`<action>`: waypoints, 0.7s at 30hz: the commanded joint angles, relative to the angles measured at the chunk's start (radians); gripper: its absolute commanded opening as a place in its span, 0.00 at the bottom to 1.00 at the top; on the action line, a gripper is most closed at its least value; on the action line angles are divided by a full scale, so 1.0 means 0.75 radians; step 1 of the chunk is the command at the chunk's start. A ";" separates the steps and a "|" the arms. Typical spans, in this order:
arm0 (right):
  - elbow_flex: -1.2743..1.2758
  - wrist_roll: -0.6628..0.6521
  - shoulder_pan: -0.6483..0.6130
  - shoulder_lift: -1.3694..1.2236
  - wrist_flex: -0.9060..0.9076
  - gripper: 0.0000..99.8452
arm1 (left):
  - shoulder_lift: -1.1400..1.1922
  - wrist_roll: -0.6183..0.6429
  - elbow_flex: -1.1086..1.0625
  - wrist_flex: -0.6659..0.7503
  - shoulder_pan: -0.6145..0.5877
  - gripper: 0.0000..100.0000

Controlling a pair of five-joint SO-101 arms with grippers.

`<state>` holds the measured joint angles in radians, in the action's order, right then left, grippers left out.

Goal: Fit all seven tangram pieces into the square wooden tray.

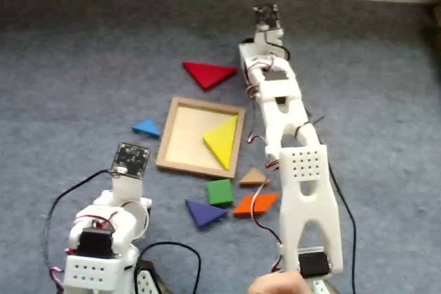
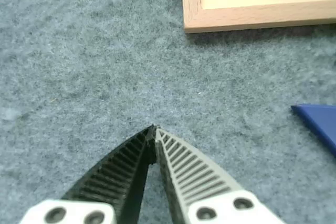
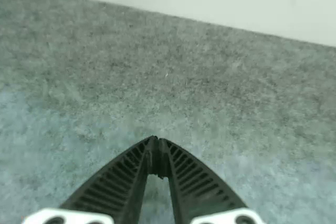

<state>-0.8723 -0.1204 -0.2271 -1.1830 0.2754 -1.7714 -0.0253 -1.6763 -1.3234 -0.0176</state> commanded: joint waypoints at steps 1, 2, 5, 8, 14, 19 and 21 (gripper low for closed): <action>-0.347 0.008 -0.015 -0.087 0.060 0.00 | -0.062 -0.006 -0.026 -0.006 -0.013 0.00; -0.408 0.008 -0.015 -0.132 0.093 0.00 | -0.062 -0.006 -0.026 -0.006 -0.013 0.00; -0.570 0.008 -0.015 -0.253 0.199 0.00 | -0.062 -0.006 -0.026 -0.006 -0.013 0.00; -0.723 0.008 -0.017 -0.347 0.304 0.00 | -0.062 -0.006 -0.026 -0.006 -0.013 0.00; -1.065 0.010 -0.032 -0.480 0.592 0.00 | -0.062 -0.006 -0.026 -0.006 -0.013 0.00; -1.204 0.010 -0.062 -0.494 0.713 0.00 | -0.062 -0.006 -0.026 -0.006 -0.013 0.00; -1.194 0.010 -0.064 -0.494 0.713 0.00 | -0.062 -0.006 -0.026 -0.006 -0.013 0.00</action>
<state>-1.6333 -0.1204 -0.2593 -1.5835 0.8002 -1.7714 -0.0253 -1.6763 -1.3234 -0.0176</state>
